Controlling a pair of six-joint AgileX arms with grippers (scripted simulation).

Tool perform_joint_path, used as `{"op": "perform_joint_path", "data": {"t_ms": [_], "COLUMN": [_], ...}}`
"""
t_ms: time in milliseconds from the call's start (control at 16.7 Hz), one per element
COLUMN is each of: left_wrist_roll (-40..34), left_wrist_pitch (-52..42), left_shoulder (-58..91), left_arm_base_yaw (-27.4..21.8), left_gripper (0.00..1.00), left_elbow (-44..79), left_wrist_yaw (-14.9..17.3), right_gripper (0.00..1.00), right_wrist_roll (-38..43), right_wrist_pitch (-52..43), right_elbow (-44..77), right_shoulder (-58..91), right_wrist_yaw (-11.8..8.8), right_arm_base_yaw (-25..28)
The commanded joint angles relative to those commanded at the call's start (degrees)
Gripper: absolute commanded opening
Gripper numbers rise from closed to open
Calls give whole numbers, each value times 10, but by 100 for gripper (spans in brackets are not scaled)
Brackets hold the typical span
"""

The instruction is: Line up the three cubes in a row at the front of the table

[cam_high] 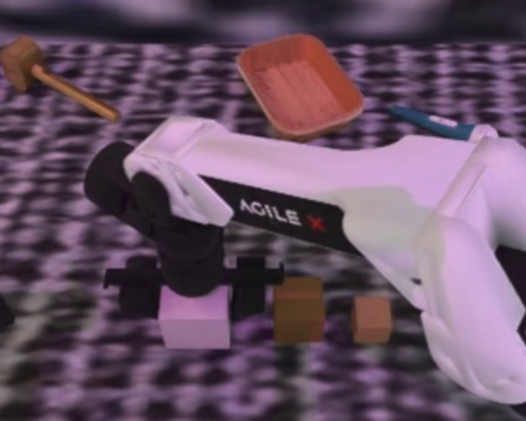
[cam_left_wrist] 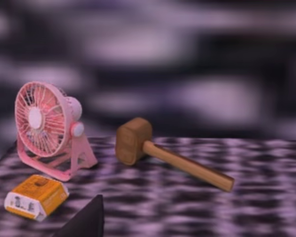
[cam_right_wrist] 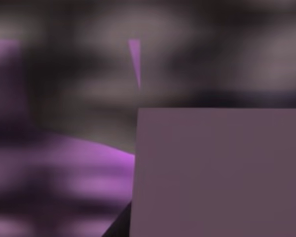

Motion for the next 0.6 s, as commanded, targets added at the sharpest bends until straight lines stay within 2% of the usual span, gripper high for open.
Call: {"op": "perform_joint_path", "data": {"t_ms": [600], "left_wrist_roll": [0], "left_wrist_pitch": [0], "left_shoulder": [0], "left_arm_base_yaw": [0], "left_gripper": [100], "left_elbow": [0], "left_wrist_yaw": [0], "right_gripper": [90], "right_wrist_roll": [0], "right_wrist_pitch": [0], "right_elbow": [0], "right_shoulder": [0], "right_wrist_yaw": [0], "right_arm_base_yaw": [0]}}
